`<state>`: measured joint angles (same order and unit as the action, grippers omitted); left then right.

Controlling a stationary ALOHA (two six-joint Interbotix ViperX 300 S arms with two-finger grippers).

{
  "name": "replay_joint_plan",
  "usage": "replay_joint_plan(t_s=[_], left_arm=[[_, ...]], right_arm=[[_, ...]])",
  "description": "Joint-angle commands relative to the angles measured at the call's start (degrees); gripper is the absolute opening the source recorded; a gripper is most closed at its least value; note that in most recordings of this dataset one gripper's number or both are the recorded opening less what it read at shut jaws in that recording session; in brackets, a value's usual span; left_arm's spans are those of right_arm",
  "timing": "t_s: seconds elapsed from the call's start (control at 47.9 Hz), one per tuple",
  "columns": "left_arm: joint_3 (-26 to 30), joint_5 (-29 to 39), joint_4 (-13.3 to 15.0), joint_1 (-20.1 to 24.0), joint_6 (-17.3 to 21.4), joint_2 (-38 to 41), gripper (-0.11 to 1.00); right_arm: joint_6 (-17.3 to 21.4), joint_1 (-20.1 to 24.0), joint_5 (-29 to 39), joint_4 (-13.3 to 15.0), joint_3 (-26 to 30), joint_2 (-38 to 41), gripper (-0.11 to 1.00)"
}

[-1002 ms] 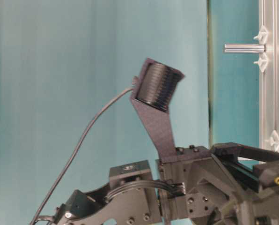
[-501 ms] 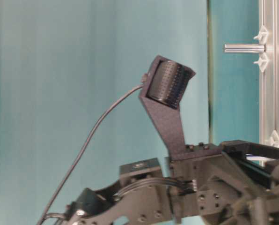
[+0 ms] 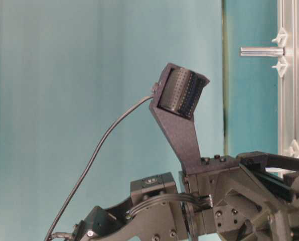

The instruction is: Insert the large gear onto the shaft.

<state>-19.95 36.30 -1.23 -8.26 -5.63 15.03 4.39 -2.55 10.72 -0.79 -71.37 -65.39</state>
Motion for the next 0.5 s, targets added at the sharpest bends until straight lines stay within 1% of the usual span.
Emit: replay_joint_plan(t_s=[0.0,0.063,0.167,0.48], left_arm=[[-0.53,-0.18,0.00,-0.18,-0.09,0.53,0.91],[-0.62,-0.18,0.00,-0.18,0.00,0.44,0.88],[-0.70,-0.18,0.00,-0.18,0.00,0.26,0.79],[-1.14,-0.09,-0.09,-0.18,0.62,-1.23,0.79]], right_arm=[[0.53,-0.09,-0.44,-0.09,0.62,0.35,0.70],[0.53,-0.09,-0.44,-0.09,0.62,0.35,0.70],[0.53,-0.09,-0.44,-0.09,0.62,0.35,0.70],[0.53,-0.09,-0.44,-0.09,0.53,0.26,0.70]])
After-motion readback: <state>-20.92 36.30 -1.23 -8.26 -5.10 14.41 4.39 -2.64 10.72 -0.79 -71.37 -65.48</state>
